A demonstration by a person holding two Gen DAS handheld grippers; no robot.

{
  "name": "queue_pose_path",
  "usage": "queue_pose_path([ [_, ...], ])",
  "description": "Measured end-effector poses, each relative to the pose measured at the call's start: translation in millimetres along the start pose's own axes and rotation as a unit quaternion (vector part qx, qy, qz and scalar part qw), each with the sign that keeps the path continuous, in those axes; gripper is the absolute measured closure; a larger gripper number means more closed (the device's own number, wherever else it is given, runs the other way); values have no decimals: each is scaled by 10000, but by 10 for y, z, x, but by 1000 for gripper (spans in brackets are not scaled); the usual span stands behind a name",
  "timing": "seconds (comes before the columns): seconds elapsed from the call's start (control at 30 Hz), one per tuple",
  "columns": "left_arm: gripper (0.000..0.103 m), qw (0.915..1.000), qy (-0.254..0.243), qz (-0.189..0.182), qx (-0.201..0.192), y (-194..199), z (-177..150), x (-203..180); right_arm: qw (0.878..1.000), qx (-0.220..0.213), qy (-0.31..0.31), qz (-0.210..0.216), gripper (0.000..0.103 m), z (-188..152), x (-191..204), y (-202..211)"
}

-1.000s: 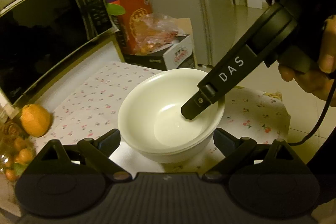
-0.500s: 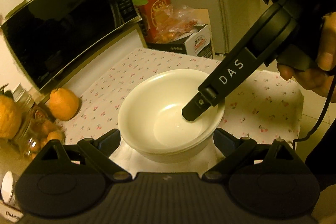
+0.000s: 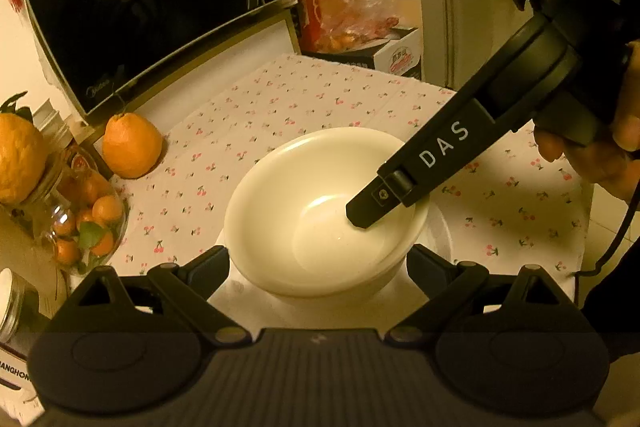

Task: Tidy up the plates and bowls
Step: 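Carry the nested bowls with the right tool onto the white plate stack, then open the right tool and release the bowls on the plates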

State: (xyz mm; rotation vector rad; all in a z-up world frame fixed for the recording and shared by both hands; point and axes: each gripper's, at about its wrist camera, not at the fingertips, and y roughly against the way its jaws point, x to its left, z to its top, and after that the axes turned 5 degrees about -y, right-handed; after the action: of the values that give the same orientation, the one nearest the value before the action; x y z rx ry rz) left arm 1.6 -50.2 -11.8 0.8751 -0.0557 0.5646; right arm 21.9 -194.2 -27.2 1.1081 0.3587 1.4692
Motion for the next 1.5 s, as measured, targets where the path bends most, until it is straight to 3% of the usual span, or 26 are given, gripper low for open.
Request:
queue_pose_path([
  [0.63,8,9997,-28,29,259,-84,-97,35,9993,115,317,-147,71,-47,122,-183],
  [0.9,3,9995,79,27,290,-86,-94,46,9998,153,76,-89,68,-20,59,-189],
  [1.07,0,9996,173,22,228,-3,-103,80,9999,51,-111,-18,47,0,-51,-98],
  [1.3,0,9987,496,-63,108,205,-129,110,9995,-188,-201,134,36,-6,-147,177],
  [1.4,0,9964,840,-27,-60,362,-114,125,9993,-352,-32,148,28,-39,-107,363],
  [1.5,0,9886,1486,226,-59,500,-117,162,9980,-487,389,111,25,-102,10,531],
])
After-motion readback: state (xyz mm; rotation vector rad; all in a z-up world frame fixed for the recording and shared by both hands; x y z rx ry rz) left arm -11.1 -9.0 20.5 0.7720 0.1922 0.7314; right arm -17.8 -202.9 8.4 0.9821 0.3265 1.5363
